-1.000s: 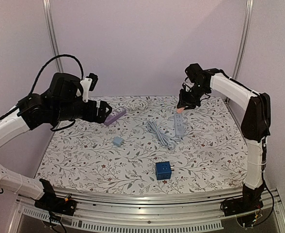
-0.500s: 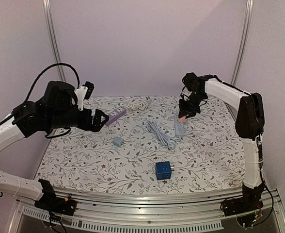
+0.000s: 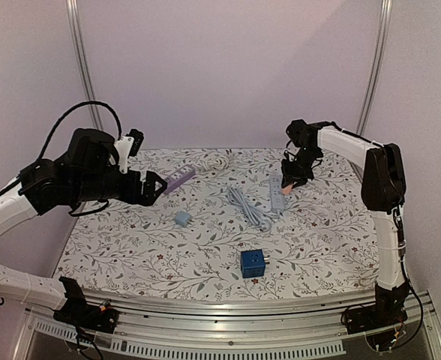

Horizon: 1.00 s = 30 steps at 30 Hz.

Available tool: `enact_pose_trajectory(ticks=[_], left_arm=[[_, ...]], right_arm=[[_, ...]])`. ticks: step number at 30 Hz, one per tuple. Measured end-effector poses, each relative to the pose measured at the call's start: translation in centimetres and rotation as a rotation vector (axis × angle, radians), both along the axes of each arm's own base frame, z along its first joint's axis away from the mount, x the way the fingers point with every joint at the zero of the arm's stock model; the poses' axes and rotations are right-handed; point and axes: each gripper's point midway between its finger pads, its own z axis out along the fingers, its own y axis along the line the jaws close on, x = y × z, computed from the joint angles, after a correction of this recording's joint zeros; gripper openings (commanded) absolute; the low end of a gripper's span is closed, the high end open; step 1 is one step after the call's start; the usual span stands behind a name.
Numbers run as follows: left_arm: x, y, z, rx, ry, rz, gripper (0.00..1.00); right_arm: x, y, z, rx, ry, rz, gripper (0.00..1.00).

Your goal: Insert the plug

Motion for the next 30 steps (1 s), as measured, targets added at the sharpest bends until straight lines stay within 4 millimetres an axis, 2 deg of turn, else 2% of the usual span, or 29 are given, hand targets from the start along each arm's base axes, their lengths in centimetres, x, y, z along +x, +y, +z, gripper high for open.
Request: enact_pose_trajectory(ticks=[18,30], left_arm=[[0.1,-0.2,-0.5,0.013,0.010,-0.005,0.99],[0.3,-0.4,-0.9,0.022,0.019,-0.005,1.00]], right_arm=[[0.7,1.2,-1.1,0.050,-0.005,0.020,0.00],[1.0,1.1,-1.2,0.042,-0.009,-0.001,0.00]])
